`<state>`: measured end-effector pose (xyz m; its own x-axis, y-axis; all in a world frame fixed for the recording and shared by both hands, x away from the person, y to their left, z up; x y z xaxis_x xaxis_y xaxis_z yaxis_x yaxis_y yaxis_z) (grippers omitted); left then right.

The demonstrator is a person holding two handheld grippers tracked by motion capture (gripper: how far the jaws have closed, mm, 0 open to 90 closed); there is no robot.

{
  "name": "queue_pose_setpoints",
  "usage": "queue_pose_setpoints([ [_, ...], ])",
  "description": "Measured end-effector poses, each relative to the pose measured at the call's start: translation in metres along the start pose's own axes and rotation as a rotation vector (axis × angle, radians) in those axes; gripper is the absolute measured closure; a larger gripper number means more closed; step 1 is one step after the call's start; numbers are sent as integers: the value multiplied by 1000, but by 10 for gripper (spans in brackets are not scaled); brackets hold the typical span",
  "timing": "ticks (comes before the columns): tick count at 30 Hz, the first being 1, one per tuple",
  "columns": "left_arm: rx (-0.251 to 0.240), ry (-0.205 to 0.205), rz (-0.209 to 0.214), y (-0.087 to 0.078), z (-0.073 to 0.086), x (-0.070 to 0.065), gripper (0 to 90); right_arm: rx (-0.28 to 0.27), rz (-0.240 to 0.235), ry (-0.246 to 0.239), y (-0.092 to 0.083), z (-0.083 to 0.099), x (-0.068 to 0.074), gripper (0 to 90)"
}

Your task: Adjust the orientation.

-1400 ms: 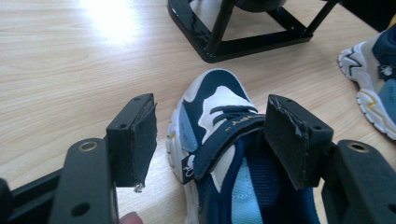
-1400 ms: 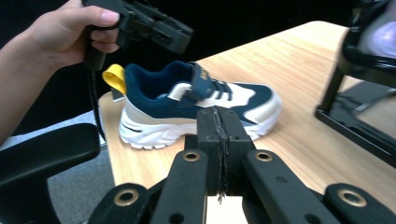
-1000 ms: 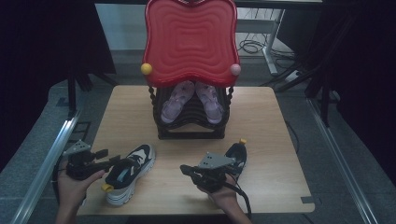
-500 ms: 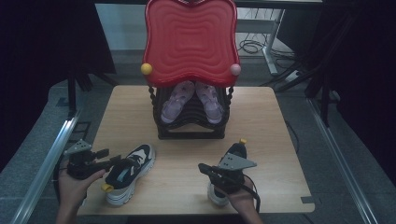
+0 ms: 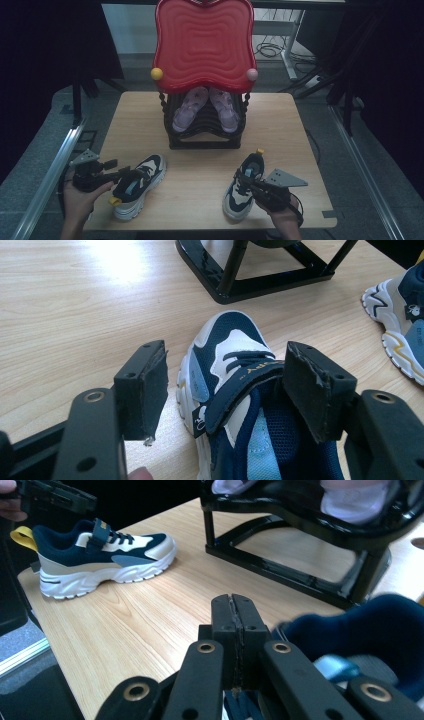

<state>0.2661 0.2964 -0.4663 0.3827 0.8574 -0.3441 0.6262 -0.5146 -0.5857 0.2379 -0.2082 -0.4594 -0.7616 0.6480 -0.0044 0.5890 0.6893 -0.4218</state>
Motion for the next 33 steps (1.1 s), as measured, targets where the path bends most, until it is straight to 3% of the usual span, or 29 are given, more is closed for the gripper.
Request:
queue_pose_setpoints([
  [9, 9, 0, 4, 2, 1, 1, 352, 32, -2, -8, -7, 14, -3, 896],
  [18, 11, -1, 2, 3, 1, 1, 352, 82, -36, -21, -6, 33, 6, 897],
  [23, 15, -2, 3, 4, 1, 2, 352, 100, -46, -13, -10, 46, 9, 897],
  [29, 10, -6, -3, 2, 1, 4, 352, 136, -71, 18, -17, 75, 13, 898],
  [33, 6, -9, -6, 1, 0, 5, 352, 148, -70, 14, -18, 80, 17, 898],
])
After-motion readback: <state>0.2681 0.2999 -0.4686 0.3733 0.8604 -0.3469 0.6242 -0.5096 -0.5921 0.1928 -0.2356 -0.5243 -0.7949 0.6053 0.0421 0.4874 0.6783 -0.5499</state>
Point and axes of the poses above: each handheld gripper's, and its own axes: y roughly forward along the jaws, z roughly out of its underside, x roughly to its left, the point moved 1 cm from there along y, roughly forward along the jaws, and after that the axes turned 7 degrees about -y, right-handed, at the moved point
